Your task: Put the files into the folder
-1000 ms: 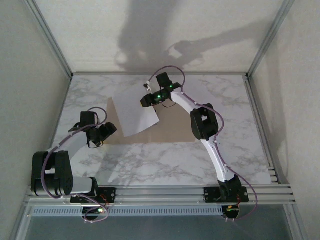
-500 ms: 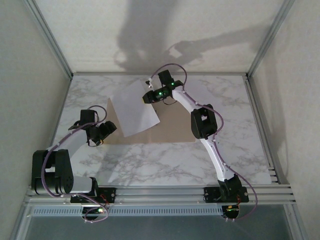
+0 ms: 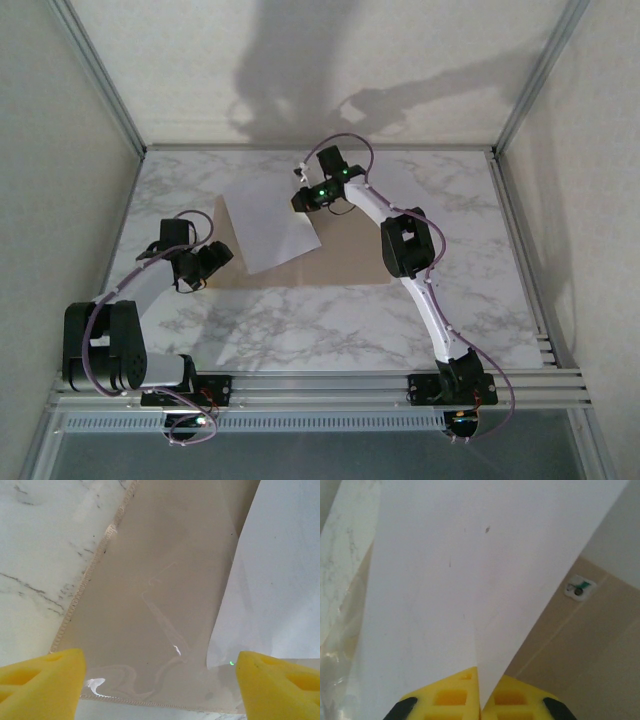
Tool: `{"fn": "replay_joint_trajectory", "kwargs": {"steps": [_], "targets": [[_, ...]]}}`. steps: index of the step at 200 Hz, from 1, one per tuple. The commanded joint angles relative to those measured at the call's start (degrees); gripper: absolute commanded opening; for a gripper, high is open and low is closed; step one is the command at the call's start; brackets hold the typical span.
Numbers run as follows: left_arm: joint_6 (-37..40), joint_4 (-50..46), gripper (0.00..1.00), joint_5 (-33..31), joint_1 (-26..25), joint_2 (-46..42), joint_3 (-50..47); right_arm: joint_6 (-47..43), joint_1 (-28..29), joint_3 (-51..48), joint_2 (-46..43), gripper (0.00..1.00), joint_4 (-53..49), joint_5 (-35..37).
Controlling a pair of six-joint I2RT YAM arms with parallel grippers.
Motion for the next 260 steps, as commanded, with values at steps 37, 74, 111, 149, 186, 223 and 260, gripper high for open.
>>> {"fn": "replay_joint_trajectory", "kwargs": {"steps": [37,74,111,149,186,223,260], "targets": [[1.38,-0.93,0.78,0.15,0.60,-1.16,0.79,3.62,1.21,-9.67,-8.95,0.04,6.10,3.85],[1.60,-0.50,0.78,0.65,0.63,-1.16,0.59,3.45,1.51,-11.82,-11.04,0.04,7.14,5.55],[1.69,-0.32,0.79,0.97,0.63,-1.26,0.39,2.73,1.60,-12.29,-11.68,0.04,6.90,5.44],[1.69,-0.41,0.78,1.00,0.63,-1.16,0.37,2.60,1.62,-14.65,-13.89,0.04,8.50,5.38],[1.61,-0.33,0.79,1.17,0.63,-1.40,0.32,3.76,1.70,-17.44,-16.70,0.03,10.31,7.06],[1.67,-0.27,0.79,1.23,0.63,-1.42,0.30,4.07,2.18,-21.99,-19.77,0.03,13.28,6.98],[1.69,-0.15,0.79,1.49,0.63,-1.34,0.25,3.17,2.88,-26.19,-21.72,0.03,15.32,6.62]]}}
